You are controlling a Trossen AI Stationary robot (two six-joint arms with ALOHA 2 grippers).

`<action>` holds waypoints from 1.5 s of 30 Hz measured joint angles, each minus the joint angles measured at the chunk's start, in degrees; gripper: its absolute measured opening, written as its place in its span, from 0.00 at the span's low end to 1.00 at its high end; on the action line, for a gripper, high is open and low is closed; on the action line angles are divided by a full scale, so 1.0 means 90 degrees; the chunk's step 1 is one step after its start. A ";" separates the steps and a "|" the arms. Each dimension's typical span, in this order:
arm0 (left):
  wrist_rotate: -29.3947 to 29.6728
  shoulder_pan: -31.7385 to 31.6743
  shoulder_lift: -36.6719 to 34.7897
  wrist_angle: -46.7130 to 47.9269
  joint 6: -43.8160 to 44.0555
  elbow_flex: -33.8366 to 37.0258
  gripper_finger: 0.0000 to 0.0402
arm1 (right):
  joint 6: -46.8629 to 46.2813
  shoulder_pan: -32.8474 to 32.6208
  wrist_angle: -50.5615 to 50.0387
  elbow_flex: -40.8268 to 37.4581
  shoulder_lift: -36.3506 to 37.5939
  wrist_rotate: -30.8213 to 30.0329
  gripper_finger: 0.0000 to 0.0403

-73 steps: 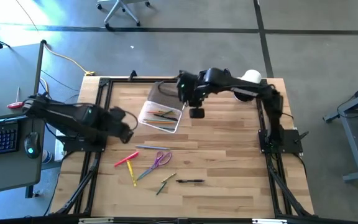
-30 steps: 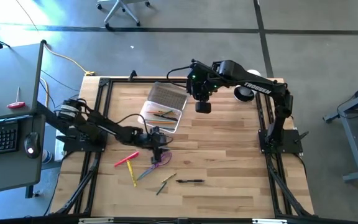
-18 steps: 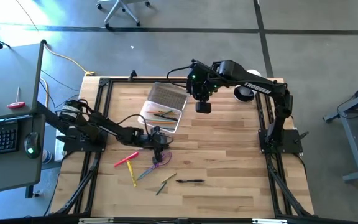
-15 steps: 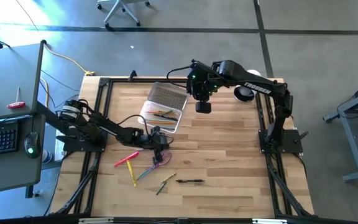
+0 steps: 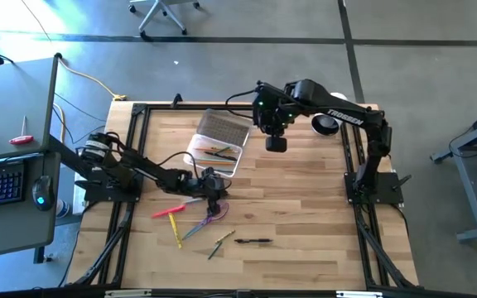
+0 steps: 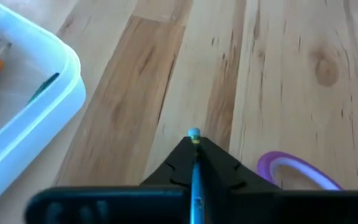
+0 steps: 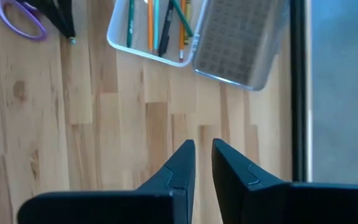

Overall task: Pick & place school supplies into a supply box
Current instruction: Put the blue pencil into the black supply box

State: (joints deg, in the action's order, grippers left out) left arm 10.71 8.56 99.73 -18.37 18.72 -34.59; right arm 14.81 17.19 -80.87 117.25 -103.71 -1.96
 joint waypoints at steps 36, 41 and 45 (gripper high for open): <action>-0.1500 -0.0954 0.0157 0.2746 -0.0217 -0.1596 0.28 | -0.0214 0.0000 -0.0181 0.0000 0.0771 -0.0407 0.08; -0.1480 -0.0952 0.0162 0.2748 -0.0244 -0.1648 0.29 | -0.0197 0.0001 -0.0179 0.0000 0.0771 -0.0405 0.07; -0.1443 -0.0952 0.0177 0.2799 -0.0368 -0.1744 0.29 | -0.0203 0.0000 -0.0178 0.0000 0.0771 -0.0405 0.07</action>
State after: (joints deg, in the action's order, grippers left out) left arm -2.28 -0.01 101.32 6.82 15.41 -50.29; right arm 12.99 17.19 -82.48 117.25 -96.77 -5.61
